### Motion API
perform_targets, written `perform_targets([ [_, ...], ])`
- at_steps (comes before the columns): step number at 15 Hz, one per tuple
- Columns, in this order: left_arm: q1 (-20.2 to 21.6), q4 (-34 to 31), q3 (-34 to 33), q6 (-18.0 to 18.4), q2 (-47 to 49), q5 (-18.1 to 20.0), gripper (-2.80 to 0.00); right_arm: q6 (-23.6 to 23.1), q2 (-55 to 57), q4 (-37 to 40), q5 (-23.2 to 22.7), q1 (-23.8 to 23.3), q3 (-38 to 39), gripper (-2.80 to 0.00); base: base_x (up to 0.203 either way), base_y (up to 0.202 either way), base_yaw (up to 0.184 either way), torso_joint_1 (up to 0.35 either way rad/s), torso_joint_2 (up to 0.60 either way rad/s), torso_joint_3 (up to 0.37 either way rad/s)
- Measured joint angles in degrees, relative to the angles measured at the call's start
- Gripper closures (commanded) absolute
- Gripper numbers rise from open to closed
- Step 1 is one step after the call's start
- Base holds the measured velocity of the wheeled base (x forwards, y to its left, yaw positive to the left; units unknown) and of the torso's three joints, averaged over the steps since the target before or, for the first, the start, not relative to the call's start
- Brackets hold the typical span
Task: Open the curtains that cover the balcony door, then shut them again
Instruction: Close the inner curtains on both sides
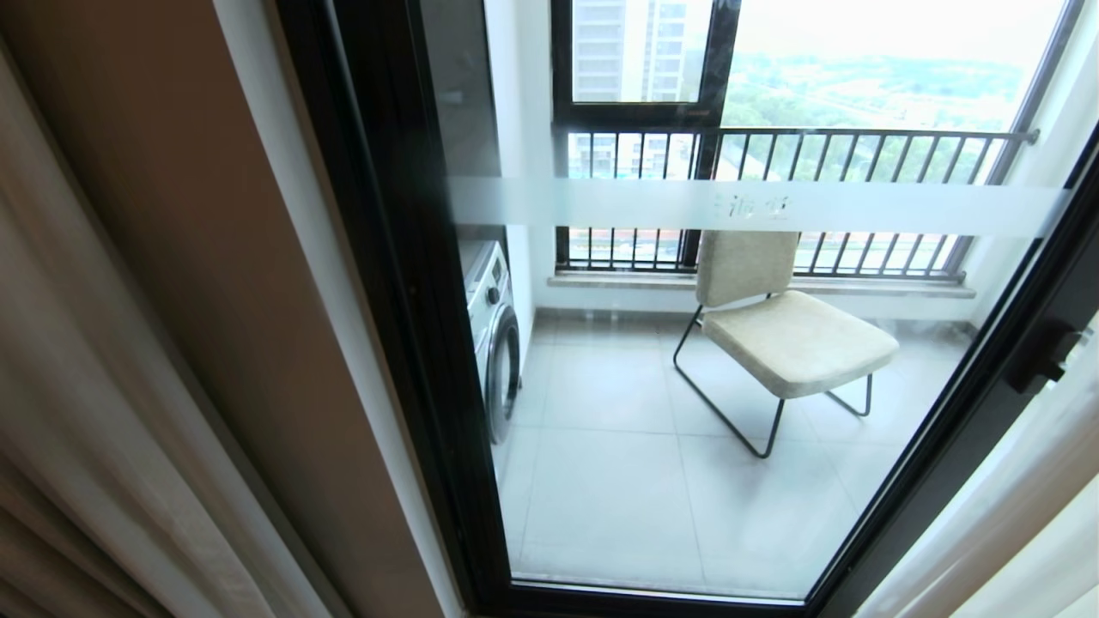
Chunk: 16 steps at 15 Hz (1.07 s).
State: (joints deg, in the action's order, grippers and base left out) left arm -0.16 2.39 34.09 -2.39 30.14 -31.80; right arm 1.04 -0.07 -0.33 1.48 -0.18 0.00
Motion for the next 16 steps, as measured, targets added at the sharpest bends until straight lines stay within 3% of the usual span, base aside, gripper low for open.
perform_targets([
  [3,0.2,0.4,4.4,-0.1,8.2,-6.1,0.0,0.0,0.0,0.0,0.0,0.0,0.0,0.0,0.0,0.0,0.0,0.0,0.0,0.0],
  [5,2.3,1.6,6.9,-0.1,13.5,-7.2,0.0,0.0,0.0,0.0,0.0,0.0,0.0,0.0,0.0,0.0,0.0,0.0,0.0,0.0],
  [8,8.1,5.4,10.1,0.0,21.4,-5.7,0.0,0.0,0.0,0.0,0.0,0.0,0.0,0.0,0.0,0.0,0.0,0.0,0.0,0.0],
  [11,14.3,11.1,12.3,0.1,28.8,-1.3,0.0,0.0,0.0,0.0,0.0,0.0,0.0,0.0,0.0,0.0,0.0,0.0,0.0,0.0],
  [14,17.8,14.2,16.4,0.0,35.5,2.2,0.0,0.0,0.0,0.0,0.0,0.0,0.0,0.0,0.0,0.0,0.0,0.0,0.0,0.0],
  [15,18.2,14.8,17.8,0.0,37.5,2.8,-2.8,0.0,0.0,0.0,0.0,0.0,0.0,0.0,0.0,0.0,0.0,0.0,0.0,0.0],
  [16,18.5,15.9,18.6,0.0,39.2,3.0,-2.8,0.0,0.0,0.0,0.0,0.0,0.0,0.0,0.0,0.0,0.0,0.0,0.0,0.0],
])
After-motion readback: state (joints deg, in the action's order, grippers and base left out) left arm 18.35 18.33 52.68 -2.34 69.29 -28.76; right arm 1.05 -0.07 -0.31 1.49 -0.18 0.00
